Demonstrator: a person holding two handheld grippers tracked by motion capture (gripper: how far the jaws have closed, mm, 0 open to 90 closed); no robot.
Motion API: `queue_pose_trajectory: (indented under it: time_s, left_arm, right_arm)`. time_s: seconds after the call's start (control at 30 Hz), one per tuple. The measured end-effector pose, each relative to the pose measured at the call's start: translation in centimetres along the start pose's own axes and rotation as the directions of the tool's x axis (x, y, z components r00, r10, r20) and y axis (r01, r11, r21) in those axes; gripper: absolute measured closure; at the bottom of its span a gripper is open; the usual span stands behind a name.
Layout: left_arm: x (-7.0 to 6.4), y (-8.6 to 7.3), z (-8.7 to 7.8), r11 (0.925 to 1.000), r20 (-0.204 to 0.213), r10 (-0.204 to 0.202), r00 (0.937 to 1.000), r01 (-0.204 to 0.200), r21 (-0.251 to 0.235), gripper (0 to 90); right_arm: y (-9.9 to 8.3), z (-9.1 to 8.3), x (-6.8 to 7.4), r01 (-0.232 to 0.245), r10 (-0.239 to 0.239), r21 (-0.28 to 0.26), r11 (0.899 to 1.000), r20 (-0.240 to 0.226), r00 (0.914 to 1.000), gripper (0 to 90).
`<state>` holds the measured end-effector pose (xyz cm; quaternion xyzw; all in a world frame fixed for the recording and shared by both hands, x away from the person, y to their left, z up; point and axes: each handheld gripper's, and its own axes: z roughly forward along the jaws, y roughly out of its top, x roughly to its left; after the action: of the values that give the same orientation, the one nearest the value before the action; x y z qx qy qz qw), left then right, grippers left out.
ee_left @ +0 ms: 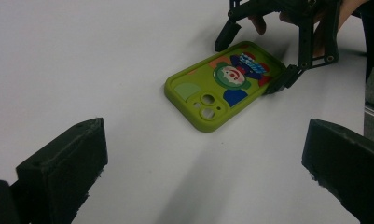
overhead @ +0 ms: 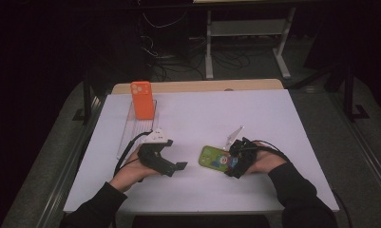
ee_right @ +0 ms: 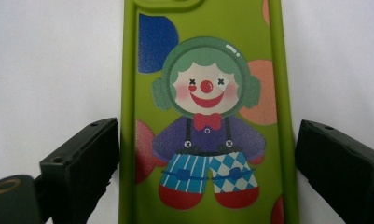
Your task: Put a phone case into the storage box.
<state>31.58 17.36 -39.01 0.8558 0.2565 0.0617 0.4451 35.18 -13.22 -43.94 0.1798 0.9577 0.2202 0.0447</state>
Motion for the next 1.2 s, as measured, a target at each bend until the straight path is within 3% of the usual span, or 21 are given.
queue_pose_trajectory:
  time_s: [0.23, 0.6, 0.7, 0.77, 1.03, 1.13, 1.2]
  left_arm:
    - [0.0, 0.0, 0.0, 0.9999, 0.004, -0.012, 0.9999, 0.012, -0.008, 0.0]
    - [0.1, 0.2, -0.2, 0.9999, 0.012, 0.003, 0.9999, -0.003, -0.010, 0.0]
    - [0.1, 0.3, -0.3, 0.9995, 0.022, -0.005, 0.9997, 0.006, -0.031, 0.0]
    - [0.3, 0.5, -0.4, 0.9994, 0.025, 0.021, 0.9995, -0.021, -0.027, 0.0]
    - [0.9, 1.7, -0.8, 0.9978, 0.043, 0.065, 0.9969, -0.065, -0.015, 0.0]
    - [1.2, 2.4, -1.0, 0.9975, 0.074, 0.070, 0.9948, -0.069, -0.011, 0.0]
    - [1.2, 2.8, -1.1, 0.9950, 0.085, 0.100, 0.9914, -0.100, -0.001, 0.0]
  right_arm:
    - [-0.1, -0.3, 0.0, 0.010, -0.010, -0.002, 1.000, -0.006, 0.9999, 13.8]
    - [0.0, -0.3, 0.0, 0.015, -0.015, 0.000, 1.000, -0.006, 0.9999, 15.3]
    - [0.1, -0.4, -0.1, 0.018, -0.018, -0.001, 1.000, -0.008, 0.9998, 15.4]
    - [0.2, -0.5, -0.2, 0.022, -0.022, 0.001, 1.000, -0.001, 0.9998, 15.4]
    - [1.2, -2.6, -1.2, 0.041, -0.041, -0.035, 0.999, -0.021, 0.9989, 15.4]
    - [1.5, -3.3, -1.4, 0.054, -0.055, -0.044, 0.998, -0.025, 0.9981, 15.4]
    - [1.8, -3.7, -1.5, 0.071, -0.073, -0.050, 0.996, -0.032, 0.9969, 15.4]
